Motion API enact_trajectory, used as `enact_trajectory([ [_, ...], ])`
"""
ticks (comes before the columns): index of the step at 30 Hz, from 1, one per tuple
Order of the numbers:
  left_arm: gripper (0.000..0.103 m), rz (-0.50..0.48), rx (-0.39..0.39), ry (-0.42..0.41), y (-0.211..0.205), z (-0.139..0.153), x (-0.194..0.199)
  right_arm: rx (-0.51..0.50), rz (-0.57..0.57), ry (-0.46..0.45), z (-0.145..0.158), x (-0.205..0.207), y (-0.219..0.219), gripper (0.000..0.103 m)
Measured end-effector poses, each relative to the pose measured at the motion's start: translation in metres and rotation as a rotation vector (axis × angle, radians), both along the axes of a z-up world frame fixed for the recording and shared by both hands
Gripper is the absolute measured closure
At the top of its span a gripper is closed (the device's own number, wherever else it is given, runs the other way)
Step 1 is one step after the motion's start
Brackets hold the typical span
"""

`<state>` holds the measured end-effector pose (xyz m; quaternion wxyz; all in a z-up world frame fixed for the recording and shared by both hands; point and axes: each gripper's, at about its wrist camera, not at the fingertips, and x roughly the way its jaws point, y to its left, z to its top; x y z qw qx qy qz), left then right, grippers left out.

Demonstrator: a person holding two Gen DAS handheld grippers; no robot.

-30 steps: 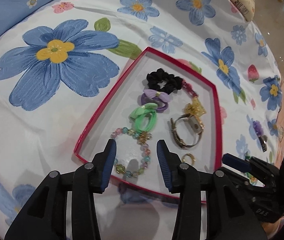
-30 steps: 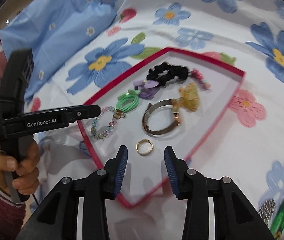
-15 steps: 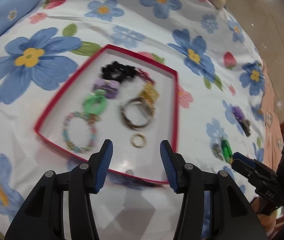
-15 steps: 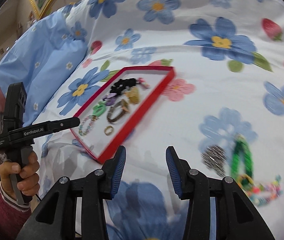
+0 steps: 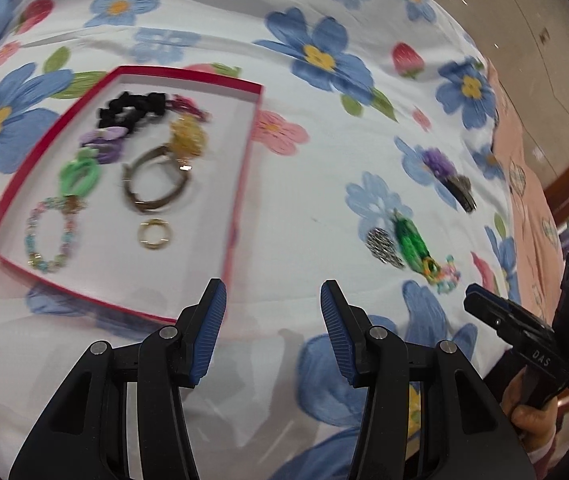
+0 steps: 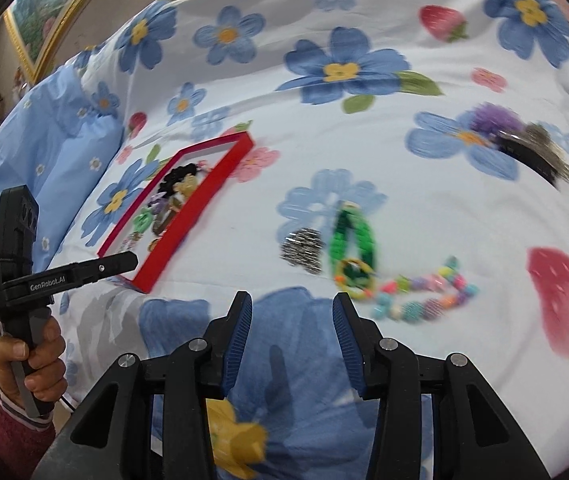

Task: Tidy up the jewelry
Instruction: 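Move both open tools back toward the remaining jewelry, then grasp the silver chain with the left tool while the right tool grasps the pastel bead bracelet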

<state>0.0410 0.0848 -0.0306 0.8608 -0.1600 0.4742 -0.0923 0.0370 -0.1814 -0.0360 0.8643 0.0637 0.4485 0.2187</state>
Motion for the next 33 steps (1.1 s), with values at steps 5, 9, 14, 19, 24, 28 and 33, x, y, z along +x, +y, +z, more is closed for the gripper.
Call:
enact_trajectory([
  [5, 0.051, -0.056, 0.019, -0.004, -0.027, 0.002, 0.005, 0.005, -0.054, 0.000, -0.003, -0.005, -0.025, 0.059],
  [9, 0.051, -0.095, 0.040, -0.005, -0.045, 0.002, 0.010, -0.005, -0.094, -0.007, -0.004, -0.006, -0.042, 0.054],
  [14, 0.050, -0.137, 0.064, 0.005, -0.064, -0.002, 0.019, -0.030, -0.137, -0.012, -0.007, -0.002, -0.060, 0.054],
  [19, 0.044, -0.188, 0.086, 0.006, -0.084, -0.005, 0.032, -0.029, -0.158, 0.004, -0.013, 0.007, -0.071, 0.054],
  [24, 0.038, -0.231, 0.106, 0.014, -0.104, -0.011, 0.046, -0.042, -0.170, 0.024, -0.022, 0.016, -0.075, 0.054],
  [28, 0.037, -0.255, 0.112, 0.026, -0.116, -0.018, 0.060, -0.055, -0.184, 0.024, -0.026, 0.023, -0.078, 0.054],
  [33, 0.037, -0.281, 0.133, 0.053, -0.130, -0.033, 0.078, -0.073, -0.196, 0.029, -0.031, 0.037, -0.080, 0.054],
])
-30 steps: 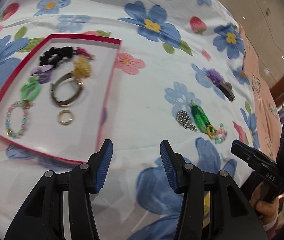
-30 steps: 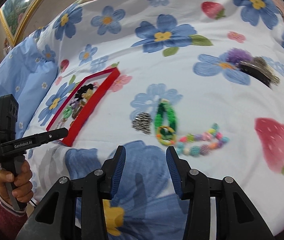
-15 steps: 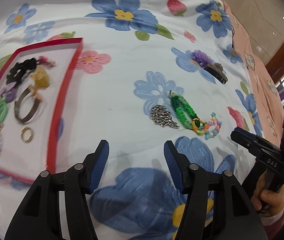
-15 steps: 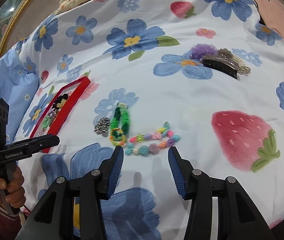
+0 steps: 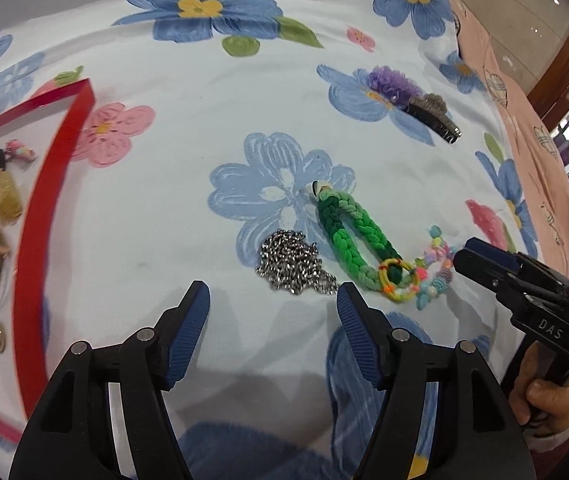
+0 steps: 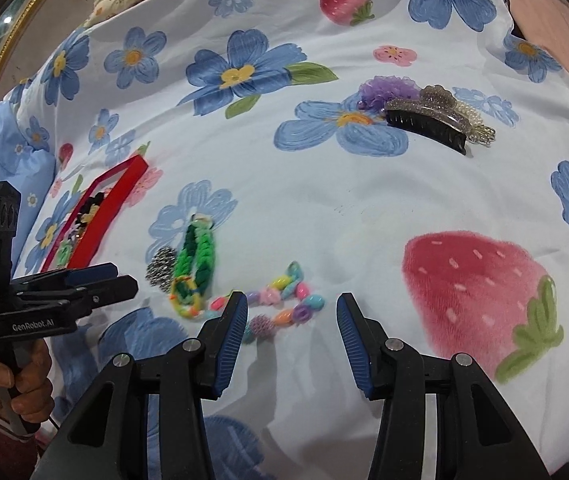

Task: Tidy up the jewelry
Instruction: 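Grasp the silver chain with the left tool while the right tool grasps the pastel bead bracelet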

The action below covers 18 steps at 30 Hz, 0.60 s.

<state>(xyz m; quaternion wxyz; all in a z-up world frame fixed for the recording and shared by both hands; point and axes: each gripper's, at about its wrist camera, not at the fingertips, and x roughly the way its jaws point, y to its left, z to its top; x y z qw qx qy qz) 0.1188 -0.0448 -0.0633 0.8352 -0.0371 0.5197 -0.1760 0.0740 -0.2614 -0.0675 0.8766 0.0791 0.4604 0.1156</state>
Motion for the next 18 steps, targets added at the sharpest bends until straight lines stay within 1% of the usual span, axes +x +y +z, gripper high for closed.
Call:
enact_trajectory([
  [2, 0.037, -0.006, 0.007, 0.001, -0.004, -0.004, 0.004, -0.003, -0.001, 0.011, -0.005, 0.007, 0.001, 0.054],
  [4, 0.037, -0.012, 0.025, -0.015, -0.009, -0.006, 0.006, -0.008, 0.002, 0.023, -0.010, 0.012, 0.003, 0.055],
  [7, 0.038, -0.019, 0.053, -0.045, -0.014, -0.008, 0.008, -0.060, 0.018, 0.025, -0.017, 0.014, 0.012, 0.055],
  [8, 0.046, -0.025, 0.067, -0.057, -0.017, -0.009, 0.008, -0.099, 0.028, 0.015, -0.018, 0.013, 0.017, 0.055],
  [9, 0.050, -0.031, 0.090, -0.074, -0.019, -0.010, 0.007, -0.129, 0.037, 0.007, -0.018, 0.011, 0.021, 0.056],
  [10, 0.057, -0.035, 0.096, -0.080, -0.020, -0.010, 0.007, -0.146, 0.042, 0.001, -0.018, 0.011, 0.023, 0.057],
  [11, 0.073, -0.046, 0.088, -0.084, -0.020, -0.009, 0.007, -0.161, 0.043, -0.005, -0.019, 0.010, 0.025, 0.059],
  [12, 0.082, -0.061, 0.065, -0.076, -0.020, -0.009, 0.008, -0.170, 0.044, -0.008, -0.018, 0.010, 0.025, 0.067],
  [13, 0.092, -0.068, 0.047, -0.067, -0.020, -0.009, 0.009, -0.177, 0.045, -0.011, -0.018, 0.010, 0.025, 0.078],
  [14, 0.092, -0.073, 0.033, -0.061, -0.020, -0.009, 0.009, -0.178, 0.045, -0.012, -0.018, 0.010, 0.025, 0.084],
  [15, 0.092, -0.074, 0.036, -0.065, -0.021, -0.009, 0.009, -0.174, 0.046, -0.010, -0.018, 0.010, 0.025, 0.092],
  [18, 0.093, -0.082, 0.040, -0.075, -0.022, -0.006, 0.006, -0.162, 0.045, -0.015, -0.016, 0.009, 0.023, 0.094],
])
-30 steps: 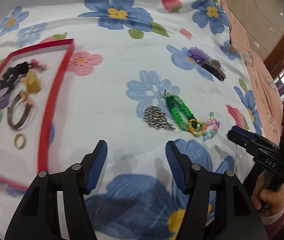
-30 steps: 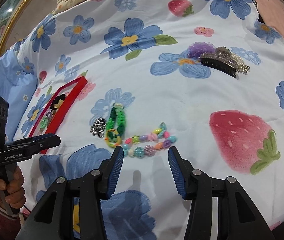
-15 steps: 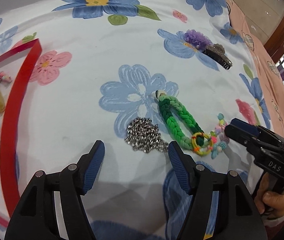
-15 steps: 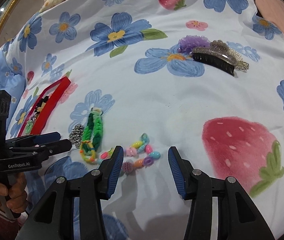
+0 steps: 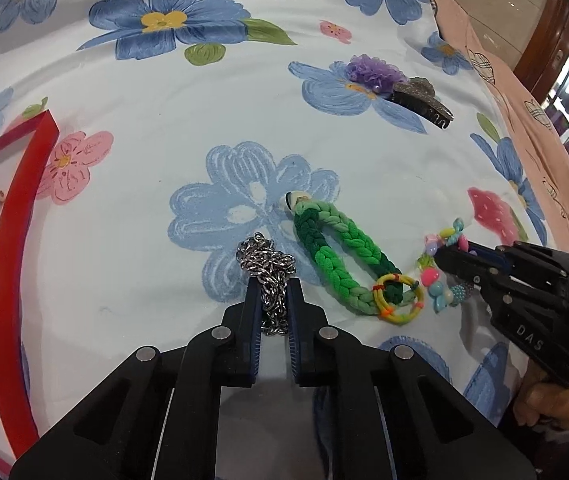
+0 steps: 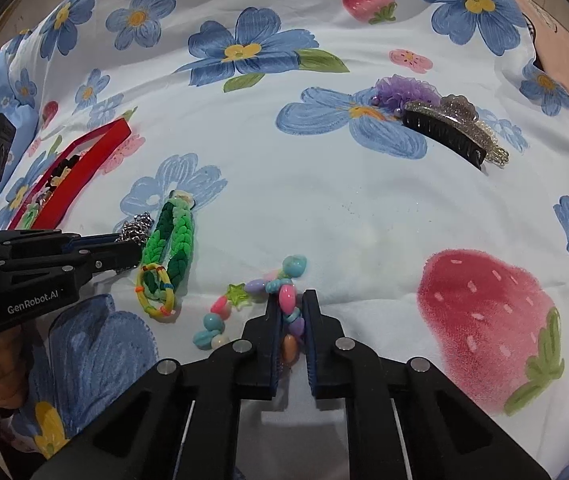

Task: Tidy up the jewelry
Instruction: 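Grasp the silver chain with the left tool while the right tool grasps the pastel bead bracelet, then carry the silver chain and pastel bead bracelet over the red tray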

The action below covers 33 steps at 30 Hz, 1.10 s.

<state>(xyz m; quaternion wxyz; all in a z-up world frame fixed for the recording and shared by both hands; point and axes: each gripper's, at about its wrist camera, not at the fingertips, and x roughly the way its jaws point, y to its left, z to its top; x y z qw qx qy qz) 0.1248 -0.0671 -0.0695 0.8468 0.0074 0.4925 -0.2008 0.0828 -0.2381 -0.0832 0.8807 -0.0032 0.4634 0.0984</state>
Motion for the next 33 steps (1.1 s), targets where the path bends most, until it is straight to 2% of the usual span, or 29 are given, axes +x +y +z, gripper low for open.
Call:
enact_trajectory([
  [7, 0.096, 0.010, -0.038, -0.021, 0.012, 0.016, -0.014, 0.099, -0.014, -0.040, 0.023, -0.004, -0.009, 0.094],
  [14, 0.096, 0.042, -0.086, -0.085, 0.033, 0.048, -0.032, 0.155, -0.008, -0.076, 0.049, -0.010, -0.007, 0.094],
  [25, 0.096, 0.118, -0.123, -0.179, 0.078, 0.094, -0.057, 0.202, 0.077, -0.148, 0.086, -0.019, 0.026, 0.094],
  [33, 0.096, 0.192, -0.135, -0.236, 0.120, 0.118, -0.074, 0.238, 0.162, -0.167, 0.099, -0.019, 0.064, 0.094],
])
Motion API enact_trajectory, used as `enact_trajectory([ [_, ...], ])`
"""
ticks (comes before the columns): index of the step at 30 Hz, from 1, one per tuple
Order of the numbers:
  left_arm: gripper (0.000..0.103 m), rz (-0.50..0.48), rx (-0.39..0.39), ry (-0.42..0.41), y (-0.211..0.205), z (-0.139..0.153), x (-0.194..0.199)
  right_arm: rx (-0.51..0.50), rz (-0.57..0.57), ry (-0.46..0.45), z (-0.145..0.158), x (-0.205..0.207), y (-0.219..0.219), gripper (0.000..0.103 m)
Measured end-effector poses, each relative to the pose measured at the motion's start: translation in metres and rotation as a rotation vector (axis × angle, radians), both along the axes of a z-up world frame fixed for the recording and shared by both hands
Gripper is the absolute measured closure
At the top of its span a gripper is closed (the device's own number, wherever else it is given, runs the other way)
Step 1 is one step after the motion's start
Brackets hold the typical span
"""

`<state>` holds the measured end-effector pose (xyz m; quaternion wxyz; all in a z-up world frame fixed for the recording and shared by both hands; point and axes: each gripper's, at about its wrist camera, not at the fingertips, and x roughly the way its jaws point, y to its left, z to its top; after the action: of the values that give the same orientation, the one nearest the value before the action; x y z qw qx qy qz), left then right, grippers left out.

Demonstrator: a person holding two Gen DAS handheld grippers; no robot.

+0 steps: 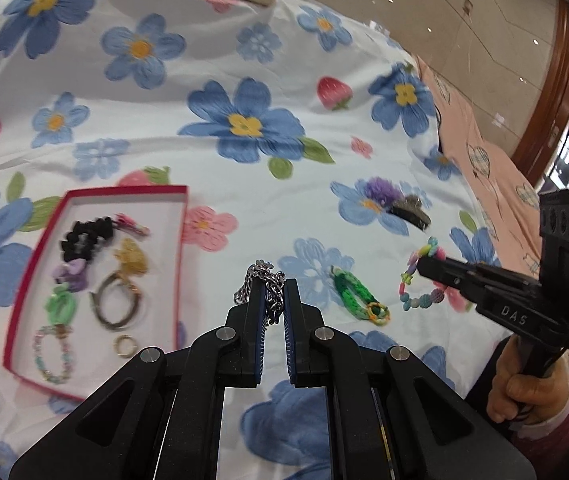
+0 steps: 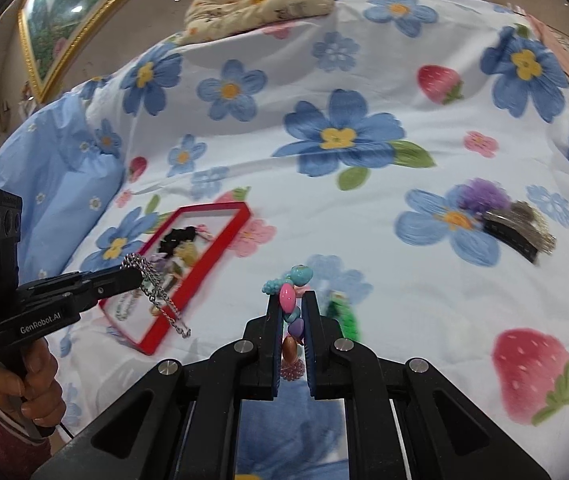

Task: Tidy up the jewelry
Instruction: 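Carry the silver chain and pastel bead bracelet over the red tray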

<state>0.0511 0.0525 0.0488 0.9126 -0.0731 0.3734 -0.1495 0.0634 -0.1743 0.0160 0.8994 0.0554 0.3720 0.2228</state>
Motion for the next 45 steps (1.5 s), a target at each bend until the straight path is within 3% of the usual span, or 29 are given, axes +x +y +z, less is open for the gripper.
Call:
enact_trajectory([
  [7, 0.096, 0.082, -0.011, -0.046, 0.043, 0.020, -0.015, 0.019, 0.084, -0.004, 0.006, 0.002, 0.039, 0.094],
  [15, 0.096, 0.169, -0.013, -0.040, 0.086, 0.021, -0.022, 0.027, 0.200, 0.000, 0.008, 0.004, 0.096, 0.094],
  [29, 0.096, 0.268, -0.047, 0.026, 0.141, -0.009, -0.020, 0.022, 0.357, 0.063, -0.015, 0.009, 0.187, 0.094],
  [45, 0.096, 0.294, -0.082, 0.130, 0.162, -0.057, -0.008, -0.011, 0.406, 0.159, -0.056, 0.021, 0.226, 0.094],
])
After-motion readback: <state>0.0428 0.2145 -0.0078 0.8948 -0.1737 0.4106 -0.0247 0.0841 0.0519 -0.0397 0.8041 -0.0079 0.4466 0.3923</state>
